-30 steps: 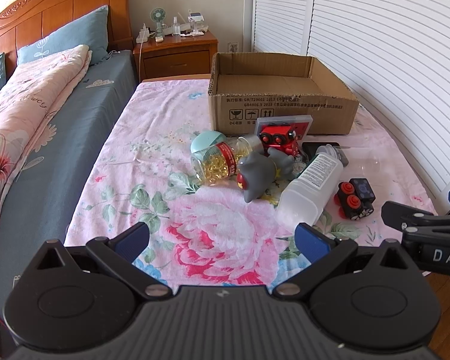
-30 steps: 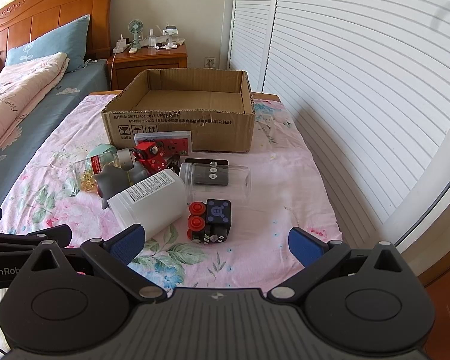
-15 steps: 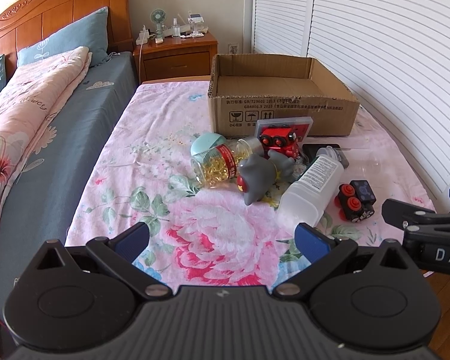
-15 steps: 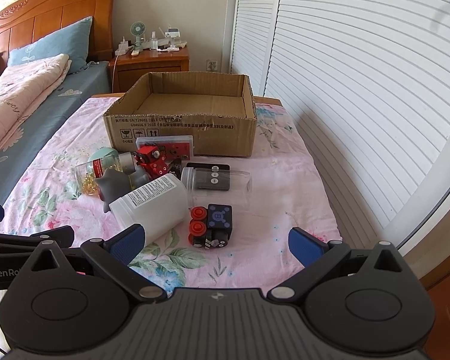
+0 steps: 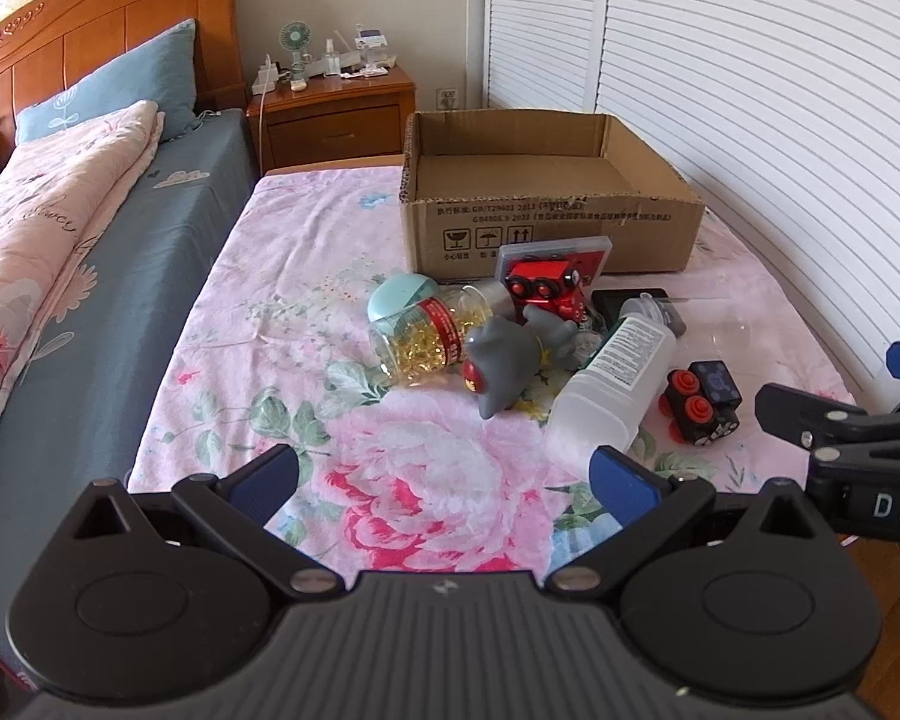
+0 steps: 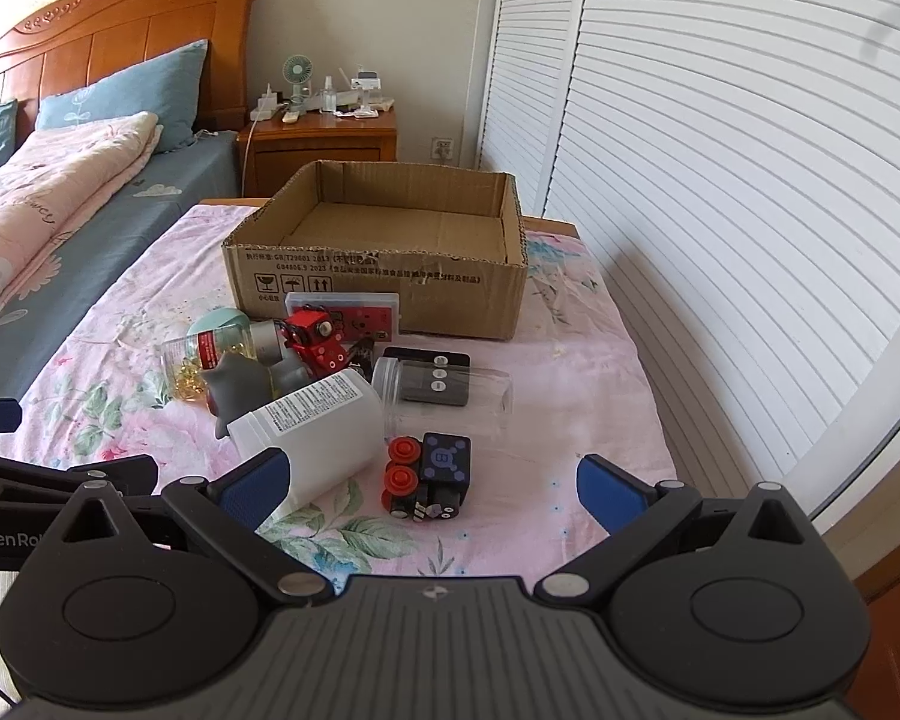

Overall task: Organize rigid objects
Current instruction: 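Move both tools toward the cluttered objects on the bed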

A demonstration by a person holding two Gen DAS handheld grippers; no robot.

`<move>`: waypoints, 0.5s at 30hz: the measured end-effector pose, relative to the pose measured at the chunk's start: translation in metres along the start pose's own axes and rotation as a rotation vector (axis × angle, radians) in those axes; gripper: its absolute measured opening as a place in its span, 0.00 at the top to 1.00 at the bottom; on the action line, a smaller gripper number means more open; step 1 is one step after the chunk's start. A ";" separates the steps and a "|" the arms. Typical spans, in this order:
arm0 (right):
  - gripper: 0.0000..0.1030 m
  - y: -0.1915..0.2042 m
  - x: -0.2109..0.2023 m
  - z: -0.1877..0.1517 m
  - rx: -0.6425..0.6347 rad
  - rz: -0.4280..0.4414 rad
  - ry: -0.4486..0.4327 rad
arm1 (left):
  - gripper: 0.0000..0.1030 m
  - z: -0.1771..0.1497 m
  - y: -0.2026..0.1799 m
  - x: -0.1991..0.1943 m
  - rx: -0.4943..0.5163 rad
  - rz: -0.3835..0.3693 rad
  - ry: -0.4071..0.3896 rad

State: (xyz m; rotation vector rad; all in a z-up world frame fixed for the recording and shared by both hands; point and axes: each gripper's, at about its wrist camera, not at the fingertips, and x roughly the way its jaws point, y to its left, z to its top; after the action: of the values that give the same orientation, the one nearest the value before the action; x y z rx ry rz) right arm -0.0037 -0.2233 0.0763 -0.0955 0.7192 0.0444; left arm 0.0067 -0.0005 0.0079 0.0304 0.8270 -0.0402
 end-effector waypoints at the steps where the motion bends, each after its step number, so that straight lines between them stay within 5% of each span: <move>1: 0.00 0.000 0.000 0.000 -0.001 0.001 -0.001 | 0.01 0.000 0.000 0.001 0.003 -0.003 0.000; 15: 0.00 -0.012 0.025 -0.013 -0.108 0.058 -0.036 | 0.01 0.002 0.018 0.022 0.065 -0.045 -0.007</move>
State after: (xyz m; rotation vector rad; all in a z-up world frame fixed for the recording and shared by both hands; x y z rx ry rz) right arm 0.0072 -0.2365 0.0510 -0.1766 0.6833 0.1402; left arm 0.0236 0.0167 -0.0071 0.0733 0.8195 -0.1096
